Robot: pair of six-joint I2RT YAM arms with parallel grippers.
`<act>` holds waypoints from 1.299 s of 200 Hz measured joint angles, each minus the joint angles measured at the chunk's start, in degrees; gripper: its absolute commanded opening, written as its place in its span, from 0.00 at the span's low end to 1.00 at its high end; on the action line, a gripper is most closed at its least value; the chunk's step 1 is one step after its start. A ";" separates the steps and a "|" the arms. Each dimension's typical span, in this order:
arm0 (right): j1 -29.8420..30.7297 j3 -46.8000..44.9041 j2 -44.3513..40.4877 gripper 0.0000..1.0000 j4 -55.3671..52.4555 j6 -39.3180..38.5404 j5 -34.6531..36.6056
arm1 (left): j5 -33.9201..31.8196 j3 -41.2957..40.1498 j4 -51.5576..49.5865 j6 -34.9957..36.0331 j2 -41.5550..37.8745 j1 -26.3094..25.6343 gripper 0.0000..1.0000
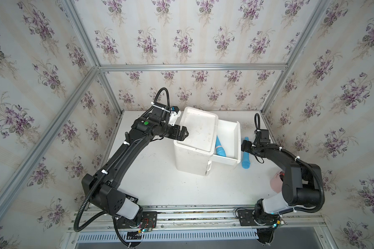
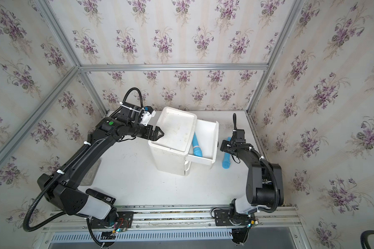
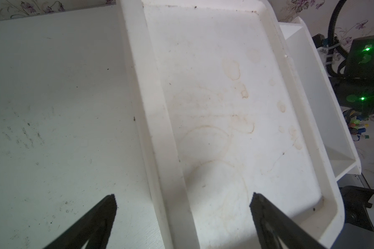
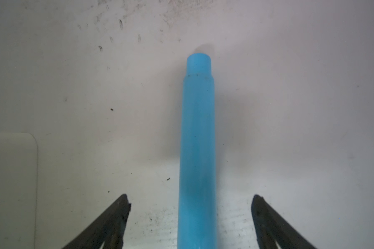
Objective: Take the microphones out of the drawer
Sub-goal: Place the microphone at the center of the board, then pick up the microphone from the drawer.
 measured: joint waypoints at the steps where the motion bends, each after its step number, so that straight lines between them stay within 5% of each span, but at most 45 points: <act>1: 0.00 0.02 -0.11 0.88 -0.07 0.00 0.04 | 0.00 -0.02 -0.02 0.00 0.02 0.00 0.99; 29: 0.00 1.95 -4.96 1.00 -3.13 -0.04 0.42 | -0.04 -0.22 0.02 -0.04 0.04 0.07 0.99; 84: 1.97 8.85 -14.27 1.00 -9.88 -1.57 0.81 | -2.67 -0.59 0.00 -0.42 -4.24 0.07 0.99; 134: 11.80 17.33 -18.62 1.00 -16.24 -4.15 2.25 | -3.65 -0.96 -1.88 0.57 -9.18 0.07 0.99; 182: 22.73 23.43 -15.32 1.00 -19.50 -5.57 5.03 | -3.37 -4.92 -5.75 2.67 -12.61 -0.22 0.99; 260: 30.12 29.29 -8.52 0.99 -25.03 -7.34 5.11 | -5.33 -9.25 -8.52 4.02 -14.05 -0.92 0.99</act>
